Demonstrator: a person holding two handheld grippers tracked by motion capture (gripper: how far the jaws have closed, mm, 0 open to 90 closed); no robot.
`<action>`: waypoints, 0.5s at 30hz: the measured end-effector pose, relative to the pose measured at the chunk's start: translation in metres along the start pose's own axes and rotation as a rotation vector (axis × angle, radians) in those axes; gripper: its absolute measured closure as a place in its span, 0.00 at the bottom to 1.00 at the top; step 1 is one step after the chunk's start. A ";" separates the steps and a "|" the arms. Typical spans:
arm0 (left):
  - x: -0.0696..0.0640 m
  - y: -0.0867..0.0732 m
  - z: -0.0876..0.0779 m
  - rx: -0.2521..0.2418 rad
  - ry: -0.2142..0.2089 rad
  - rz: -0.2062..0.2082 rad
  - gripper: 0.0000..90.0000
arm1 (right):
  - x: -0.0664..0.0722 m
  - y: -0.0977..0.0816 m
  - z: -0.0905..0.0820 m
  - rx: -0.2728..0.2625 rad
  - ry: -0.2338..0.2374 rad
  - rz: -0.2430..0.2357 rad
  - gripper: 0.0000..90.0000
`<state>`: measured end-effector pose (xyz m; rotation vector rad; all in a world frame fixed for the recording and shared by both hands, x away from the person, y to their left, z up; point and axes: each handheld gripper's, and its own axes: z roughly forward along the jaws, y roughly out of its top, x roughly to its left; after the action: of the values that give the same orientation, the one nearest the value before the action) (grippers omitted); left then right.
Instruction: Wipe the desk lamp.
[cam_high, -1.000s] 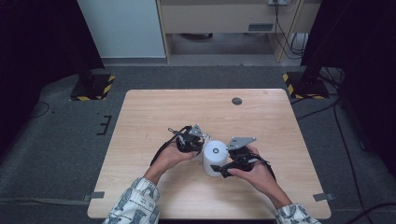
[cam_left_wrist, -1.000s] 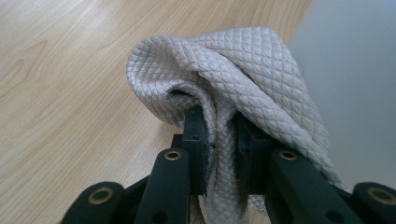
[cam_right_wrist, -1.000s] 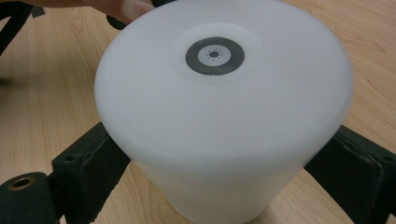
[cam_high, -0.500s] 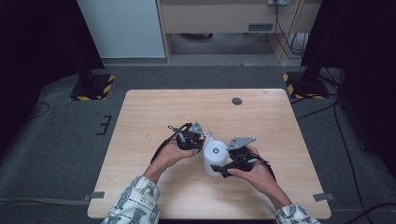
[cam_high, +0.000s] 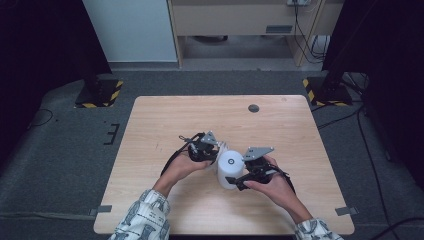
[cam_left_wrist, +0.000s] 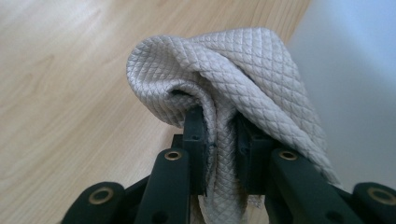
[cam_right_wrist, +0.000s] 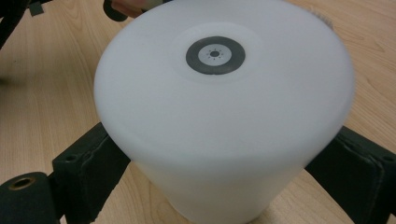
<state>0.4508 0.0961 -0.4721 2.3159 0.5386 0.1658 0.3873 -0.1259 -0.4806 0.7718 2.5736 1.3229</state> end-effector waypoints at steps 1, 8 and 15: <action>0.000 0.002 -0.002 -0.008 -0.001 0.003 0.84 | 0.000 0.000 0.000 0.000 -0.001 -0.001 0.10; 0.003 0.006 0.004 0.010 -0.006 0.013 0.84 | 0.000 0.000 -0.001 0.004 -0.003 0.000 0.10; 0.003 0.006 0.014 0.031 -0.005 0.011 0.84 | 0.000 0.000 -0.001 0.003 -0.002 -0.004 0.10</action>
<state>0.4588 0.0850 -0.4781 2.3493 0.5292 0.1576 0.3869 -0.1267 -0.4800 0.7678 2.5749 1.3164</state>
